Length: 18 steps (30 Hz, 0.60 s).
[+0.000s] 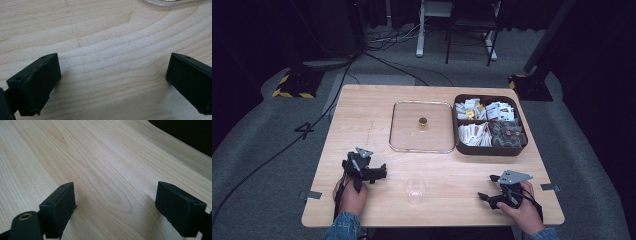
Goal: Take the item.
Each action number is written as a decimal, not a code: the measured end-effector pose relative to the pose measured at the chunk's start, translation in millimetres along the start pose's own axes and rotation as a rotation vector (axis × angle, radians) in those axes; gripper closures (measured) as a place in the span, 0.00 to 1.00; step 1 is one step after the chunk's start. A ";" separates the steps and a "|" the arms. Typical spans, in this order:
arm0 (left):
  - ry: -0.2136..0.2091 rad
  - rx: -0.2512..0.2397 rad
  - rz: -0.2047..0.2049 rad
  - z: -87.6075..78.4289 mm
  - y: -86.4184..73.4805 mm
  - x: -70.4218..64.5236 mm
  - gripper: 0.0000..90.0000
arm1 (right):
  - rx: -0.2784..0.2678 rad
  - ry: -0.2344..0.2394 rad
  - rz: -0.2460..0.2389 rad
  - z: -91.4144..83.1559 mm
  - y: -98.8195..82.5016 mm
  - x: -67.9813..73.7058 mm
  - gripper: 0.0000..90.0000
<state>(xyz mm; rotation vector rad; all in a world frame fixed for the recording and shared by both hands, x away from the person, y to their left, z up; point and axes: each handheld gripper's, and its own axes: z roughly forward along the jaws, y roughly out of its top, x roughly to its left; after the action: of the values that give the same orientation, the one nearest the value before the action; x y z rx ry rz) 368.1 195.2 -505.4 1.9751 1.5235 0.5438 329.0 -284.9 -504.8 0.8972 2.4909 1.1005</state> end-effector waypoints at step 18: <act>-0.010 0.001 0.013 -1.9 -2.0 1.7 0.00 | 0.001 0.004 -0.002 -0.1 0.2 -0.8 0.19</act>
<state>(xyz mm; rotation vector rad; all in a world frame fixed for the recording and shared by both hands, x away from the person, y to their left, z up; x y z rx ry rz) 365.9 197.6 -505.4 1.9867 1.5059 0.5375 329.6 -285.4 -504.6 0.8937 2.4949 1.1016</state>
